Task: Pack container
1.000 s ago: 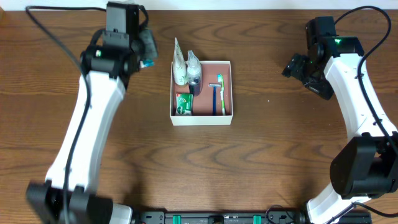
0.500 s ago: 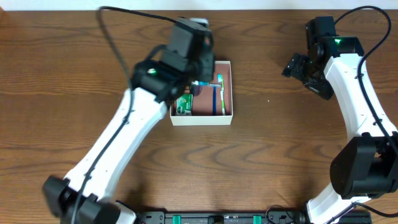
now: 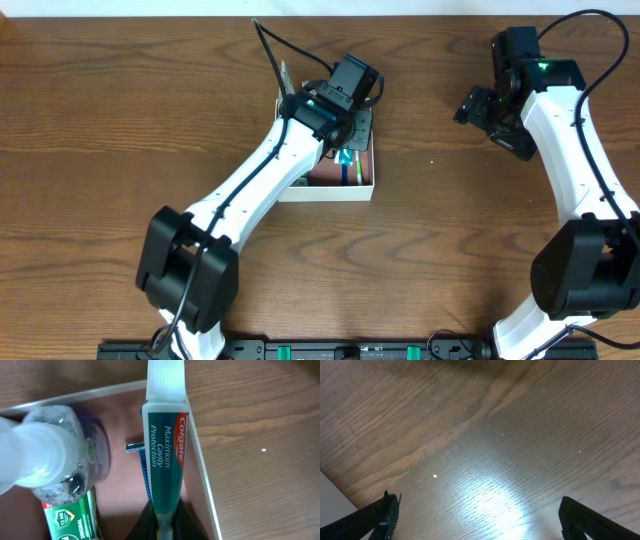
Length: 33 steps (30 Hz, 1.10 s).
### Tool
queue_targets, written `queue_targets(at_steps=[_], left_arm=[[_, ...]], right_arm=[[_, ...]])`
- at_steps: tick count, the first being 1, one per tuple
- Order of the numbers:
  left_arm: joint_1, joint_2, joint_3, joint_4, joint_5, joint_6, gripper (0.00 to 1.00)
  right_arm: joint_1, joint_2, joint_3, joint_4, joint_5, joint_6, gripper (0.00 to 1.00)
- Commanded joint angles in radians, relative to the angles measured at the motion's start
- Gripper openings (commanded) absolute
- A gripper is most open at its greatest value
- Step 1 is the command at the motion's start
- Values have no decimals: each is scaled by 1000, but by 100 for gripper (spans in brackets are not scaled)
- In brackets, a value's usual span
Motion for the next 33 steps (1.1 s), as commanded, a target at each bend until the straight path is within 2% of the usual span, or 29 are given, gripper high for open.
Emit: queue_targets(at_steps=[1, 10, 13, 15, 16, 17, 25, 29, 33], left_arm=[[2, 40, 11, -5, -12, -18, 9], [2, 82, 11, -5, -14, -17, 9], [3, 82, 11, -5, -16, -17, 16], [3, 82, 11, -6, -16, -17, 16], [3, 82, 11, -5, -16, -17, 22], [3, 82, 11, -5, -16, -17, 24], [6, 76, 11, -5, -21, -16, 25], [16, 20, 17, -21, -34, -16, 25], [16, -107, 18, -36, -89, -15, 26]], right_arm=[[-2, 5, 0, 0, 4, 6, 99], [-2, 5, 0, 0, 4, 6, 99], [-2, 5, 0, 0, 4, 6, 99], [-2, 5, 0, 0, 4, 6, 99], [-2, 5, 0, 0, 4, 6, 99], [-2, 5, 0, 0, 4, 6, 99], [-2, 5, 0, 0, 4, 6, 99], [-2, 5, 0, 0, 4, 6, 99], [-2, 5, 0, 0, 4, 6, 99]])
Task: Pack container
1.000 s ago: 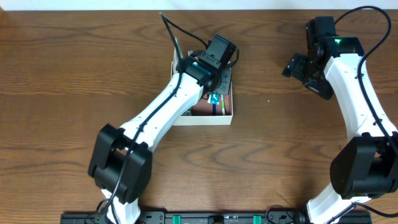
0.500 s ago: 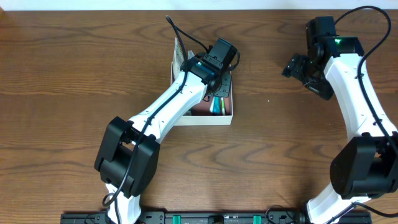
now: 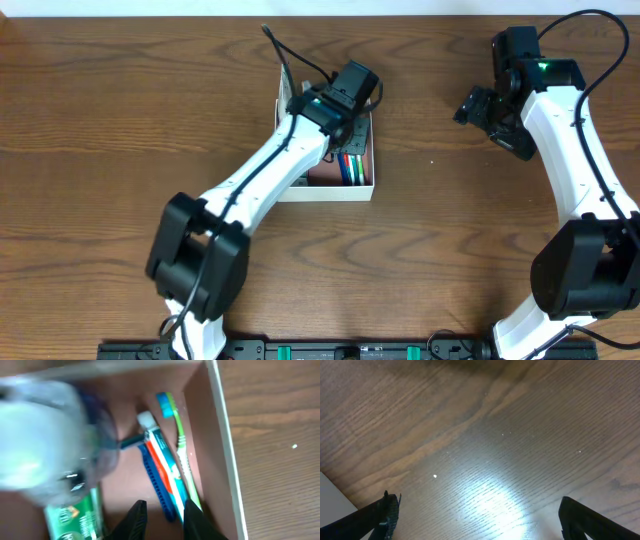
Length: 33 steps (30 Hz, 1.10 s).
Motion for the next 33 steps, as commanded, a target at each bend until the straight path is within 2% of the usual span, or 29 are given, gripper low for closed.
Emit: queue_targets(at_steps=[1, 5, 10, 15, 18, 19, 21, 24, 33], left_arm=[[6, -179, 18, -12, -66, 9, 26], [6, -352, 18, -64, -109, 22, 27], [6, -566, 18, -214, -284, 22, 33], [41, -703, 17, -404, -478, -6, 47], [119, -742, 15, -495, -484, -36, 64], [143, -748, 15, -517, -484, -44, 73], [187, -752, 15, -552, -484, -46, 98], [224, -749, 15, -572, -472, -46, 98], [225, -746, 15, -572, -473, -46, 98]], right_arm=[[-2, 5, 0, 0, 4, 6, 99], [-2, 5, 0, 0, 4, 6, 99], [-2, 5, 0, 0, 4, 6, 99], [-2, 5, 0, 0, 4, 6, 99], [-2, 5, 0, 0, 4, 6, 99], [-2, 5, 0, 0, 4, 6, 99], [-2, 5, 0, 0, 4, 6, 99], [-2, 5, 0, 0, 4, 6, 99], [-2, 5, 0, 0, 4, 6, 99]])
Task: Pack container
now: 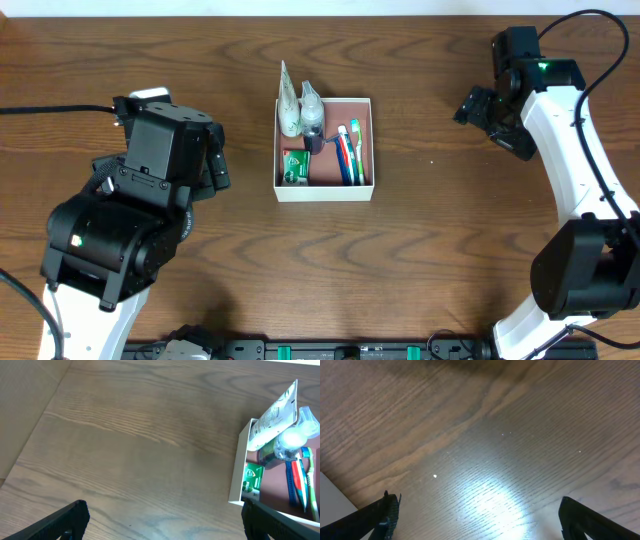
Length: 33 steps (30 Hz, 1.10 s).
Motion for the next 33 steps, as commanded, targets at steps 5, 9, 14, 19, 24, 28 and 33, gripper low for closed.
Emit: queue_targets(at_steps=[5, 9, 14, 19, 24, 28, 33], left_arm=[[5, 4, 0, -23, 4, -10, 98], [1, 5, -45, -14, -9, -9, 98], [63, -72, -233, 204, 29, -9, 98], [187, -228, -525, 566, 177, -2, 98], [289, -423, -841, 958, 340, 42, 98], [328, -586, -1064, 1194, 395, 66, 98], [348, -789, -1281, 1350, 397, 66, 98]], right_arm=[[-2, 4, 0, 0, 4, 6, 99], [-2, 5, 0, 0, 4, 6, 99], [-2, 5, 0, 0, 4, 6, 99], [-2, 5, 0, 0, 4, 6, 99], [-2, 5, 0, 0, 4, 6, 99], [-2, 5, 0, 0, 3, 6, 99], [-2, 5, 0, 0, 3, 6, 99]])
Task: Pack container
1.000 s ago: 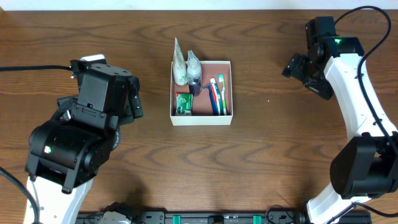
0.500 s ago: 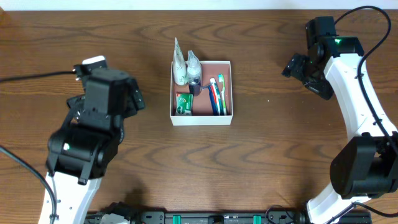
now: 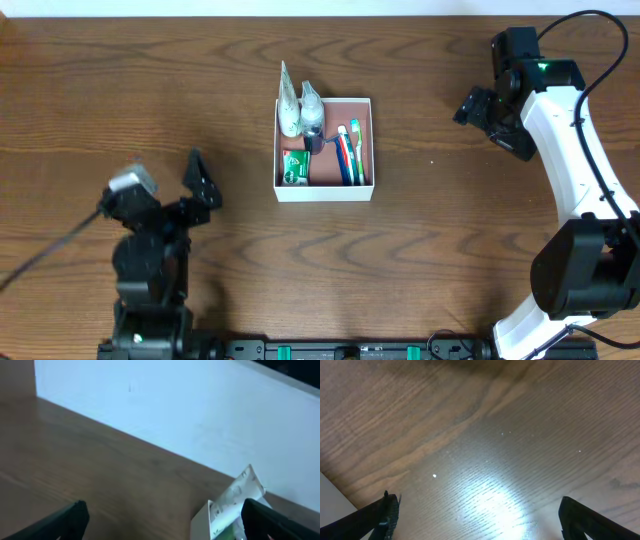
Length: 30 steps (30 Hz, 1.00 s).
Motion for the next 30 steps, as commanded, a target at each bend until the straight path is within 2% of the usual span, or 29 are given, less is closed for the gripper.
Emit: queue_targets(at_steps=[1, 7, 19, 27, 30], left_arm=[[18, -125, -117, 65, 37, 24, 98], [40, -264, -260, 152, 37, 24, 98], [51, -426, -427, 139, 37, 56, 98], [52, -478, -428, -77, 37, 163, 98], [52, -478, -428, -71, 38, 185, 98]], right_arm=[[-2, 5, 3, -1, 4, 6, 99], [-2, 5, 3, -1, 4, 6, 99], [-2, 4, 3, -1, 4, 6, 99], [-2, 5, 3, -1, 4, 6, 99], [-2, 4, 3, -1, 4, 6, 99]])
